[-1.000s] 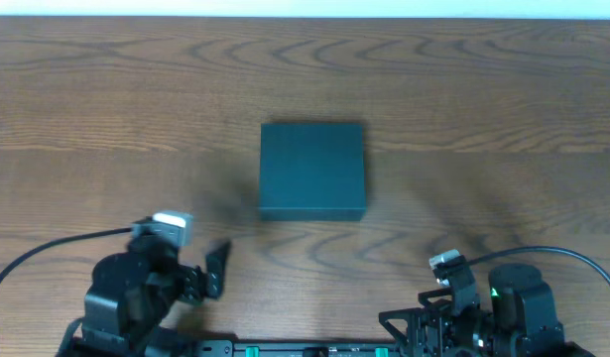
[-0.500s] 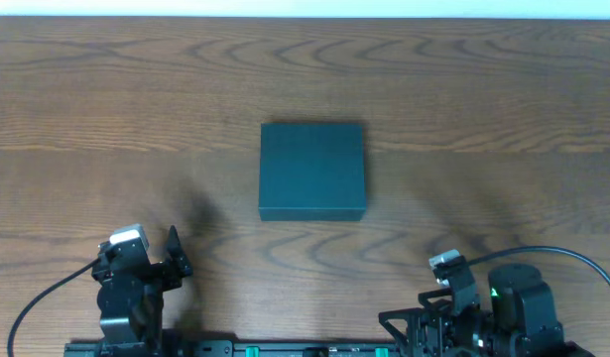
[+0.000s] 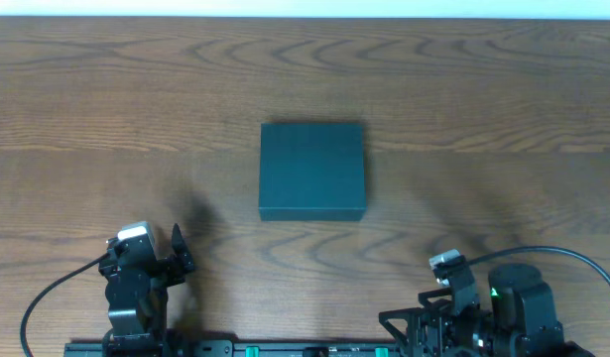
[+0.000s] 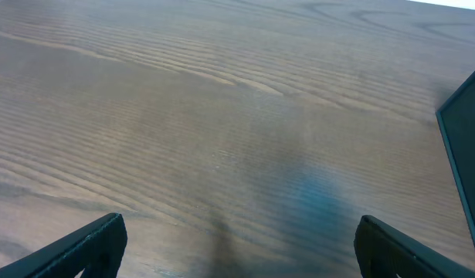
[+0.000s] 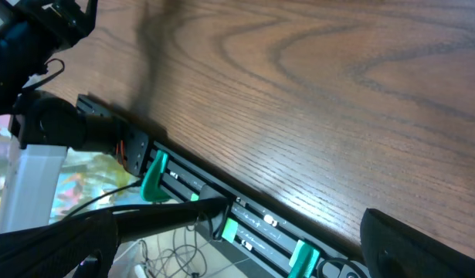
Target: Pack container
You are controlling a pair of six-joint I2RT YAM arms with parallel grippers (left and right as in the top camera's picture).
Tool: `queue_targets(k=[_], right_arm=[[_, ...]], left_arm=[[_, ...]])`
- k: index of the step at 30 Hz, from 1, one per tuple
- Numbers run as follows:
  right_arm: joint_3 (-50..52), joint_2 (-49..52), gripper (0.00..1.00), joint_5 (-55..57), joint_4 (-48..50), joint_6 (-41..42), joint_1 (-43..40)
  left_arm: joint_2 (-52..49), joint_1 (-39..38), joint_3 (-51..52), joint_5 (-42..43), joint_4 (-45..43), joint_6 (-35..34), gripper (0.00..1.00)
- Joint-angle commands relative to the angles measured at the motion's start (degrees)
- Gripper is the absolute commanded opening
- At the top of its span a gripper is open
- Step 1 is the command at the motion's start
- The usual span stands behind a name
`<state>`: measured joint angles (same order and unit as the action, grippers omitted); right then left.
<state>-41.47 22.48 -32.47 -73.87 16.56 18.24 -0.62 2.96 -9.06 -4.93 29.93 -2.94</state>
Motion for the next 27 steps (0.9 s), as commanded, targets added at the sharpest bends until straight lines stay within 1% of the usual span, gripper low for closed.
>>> queue_targets(k=[1, 21, 22, 25, 27], right_arm=[[0.2, -0.3, 0.99, 0.2, 0.1, 0.8, 0.4], [0.2, -0.3, 0.99, 1.2, -0.4, 0.8, 0.4], [0.2, -0.3, 0.99, 2.3, -0.4, 0.4, 0.4], [0.2, -0.3, 0.99, 10.4, -0.2, 0.1, 0.4], [0.2, -0.8, 0.99, 14.3, 3.0, 0.1, 0.4]], left_arm=[[0.4, 0.3, 0.9, -0.8, -0.2, 1.2, 0.95], [0.4, 0.3, 0.9, -0.8, -0.2, 1.2, 0.95], [0.4, 0.3, 0.9, -0.8, -0.2, 1.2, 0.95], [0.4, 0.3, 0.9, -0.8, -0.2, 1.2, 0.95], [0.4, 0.3, 0.9, -0.8, -0.2, 1.2, 0.95]])
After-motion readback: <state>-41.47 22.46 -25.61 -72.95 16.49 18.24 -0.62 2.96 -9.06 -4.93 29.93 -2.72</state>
